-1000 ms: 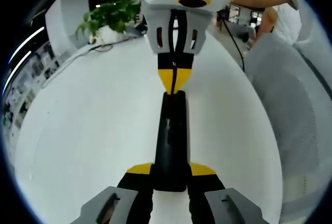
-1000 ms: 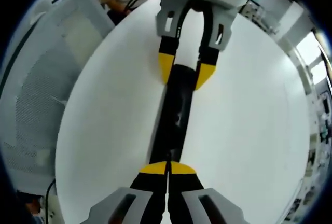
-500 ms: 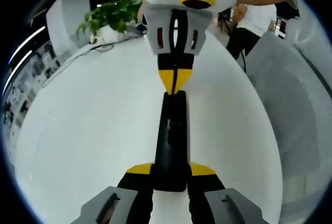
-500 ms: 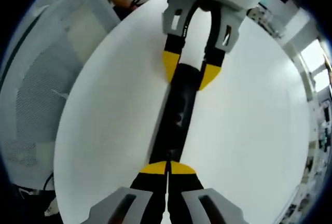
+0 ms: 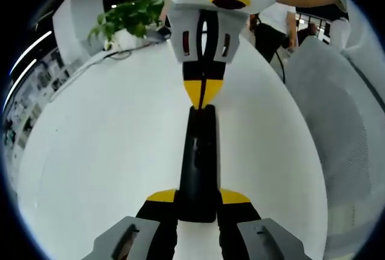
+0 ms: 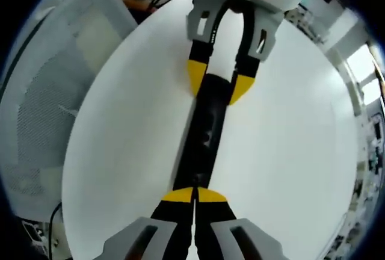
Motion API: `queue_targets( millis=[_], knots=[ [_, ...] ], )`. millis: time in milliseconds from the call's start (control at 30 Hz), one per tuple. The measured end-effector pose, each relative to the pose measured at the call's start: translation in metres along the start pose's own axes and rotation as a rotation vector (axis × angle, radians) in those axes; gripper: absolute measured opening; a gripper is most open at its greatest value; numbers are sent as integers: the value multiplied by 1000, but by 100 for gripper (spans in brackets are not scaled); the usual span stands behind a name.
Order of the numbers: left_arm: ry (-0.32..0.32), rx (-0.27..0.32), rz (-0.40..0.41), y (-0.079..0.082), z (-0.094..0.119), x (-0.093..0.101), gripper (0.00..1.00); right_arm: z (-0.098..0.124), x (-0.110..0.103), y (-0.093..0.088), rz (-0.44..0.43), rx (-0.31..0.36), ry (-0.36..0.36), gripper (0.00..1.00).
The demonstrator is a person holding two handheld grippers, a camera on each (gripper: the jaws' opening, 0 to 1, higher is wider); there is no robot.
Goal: Press the specified remote control buttons in sequence, fully releasing each button before pressing the next.
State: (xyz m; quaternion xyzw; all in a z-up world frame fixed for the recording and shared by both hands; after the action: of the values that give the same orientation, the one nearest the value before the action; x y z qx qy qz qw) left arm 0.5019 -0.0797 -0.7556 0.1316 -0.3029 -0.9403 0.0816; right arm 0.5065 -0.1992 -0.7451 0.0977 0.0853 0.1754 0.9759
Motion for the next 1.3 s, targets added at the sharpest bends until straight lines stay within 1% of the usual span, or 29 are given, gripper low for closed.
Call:
queue_targets(
  millis=[333, 700, 833, 1000, 1100, 1300],
  knots=[
    [1, -3, -3, 0, 0, 0, 24, 1, 0, -1, -11, 45, -13, 0],
    [5, -7, -9, 1, 1, 0, 24, 1, -1, 0, -10, 49, -23, 0],
    [6, -8, -11, 2, 1, 1, 24, 1, -1, 0, -22, 64, -25, 0],
    [7, -10, -11, 3, 1, 1, 24, 2, -1, -1, -18, 59, -27, 0],
    [10, -11, -13, 3, 1, 1, 24, 2, 0, 1, -25, 71, -28, 0],
    [11, -11, -14, 3, 1, 1, 24, 3, -1, 4, -17, 69, -26, 0]
  ],
)
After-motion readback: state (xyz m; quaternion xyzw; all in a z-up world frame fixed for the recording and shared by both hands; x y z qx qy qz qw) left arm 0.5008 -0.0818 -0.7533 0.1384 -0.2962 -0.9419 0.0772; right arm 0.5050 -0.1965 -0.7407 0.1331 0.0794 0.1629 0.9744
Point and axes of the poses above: the point that each gripper's makers call its tool centre point, and the gripper's own axes: z roughly backward along the fingers, x roughly to its right, y roughly out of its top, the point moved 3 cm from there along z, roughly backward along the fingers, and after that the axes turned 13 degrees about y, right-handed, at the moved point
